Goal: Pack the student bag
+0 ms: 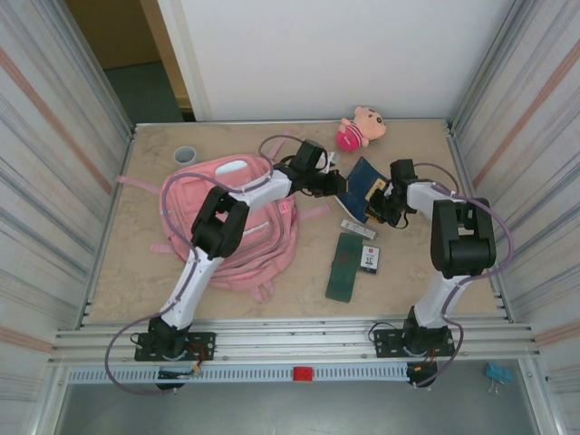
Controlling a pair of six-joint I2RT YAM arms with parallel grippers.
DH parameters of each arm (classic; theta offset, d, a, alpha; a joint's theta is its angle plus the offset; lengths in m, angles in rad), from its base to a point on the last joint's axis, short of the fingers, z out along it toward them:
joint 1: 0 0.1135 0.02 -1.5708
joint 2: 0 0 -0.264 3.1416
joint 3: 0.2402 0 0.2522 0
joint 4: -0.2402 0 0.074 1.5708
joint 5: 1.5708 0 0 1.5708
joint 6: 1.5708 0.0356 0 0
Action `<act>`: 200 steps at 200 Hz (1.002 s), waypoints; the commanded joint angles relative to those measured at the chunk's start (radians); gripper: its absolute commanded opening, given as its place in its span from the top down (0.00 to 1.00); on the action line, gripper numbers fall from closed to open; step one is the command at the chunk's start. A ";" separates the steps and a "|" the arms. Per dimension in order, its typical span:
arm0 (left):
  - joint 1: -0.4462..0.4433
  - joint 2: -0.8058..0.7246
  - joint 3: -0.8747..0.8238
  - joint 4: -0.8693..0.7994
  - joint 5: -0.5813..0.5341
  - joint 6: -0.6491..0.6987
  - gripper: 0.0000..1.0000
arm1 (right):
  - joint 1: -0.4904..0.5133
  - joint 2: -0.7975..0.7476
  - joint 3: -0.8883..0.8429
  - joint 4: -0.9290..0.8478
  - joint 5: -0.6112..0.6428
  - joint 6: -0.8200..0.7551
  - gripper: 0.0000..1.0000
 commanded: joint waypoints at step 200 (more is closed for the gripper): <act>0.019 -1.202 -0.936 0.632 0.181 0.084 1.00 | 0.030 -1.288 -0.425 0.498 -0.398 0.189 0.01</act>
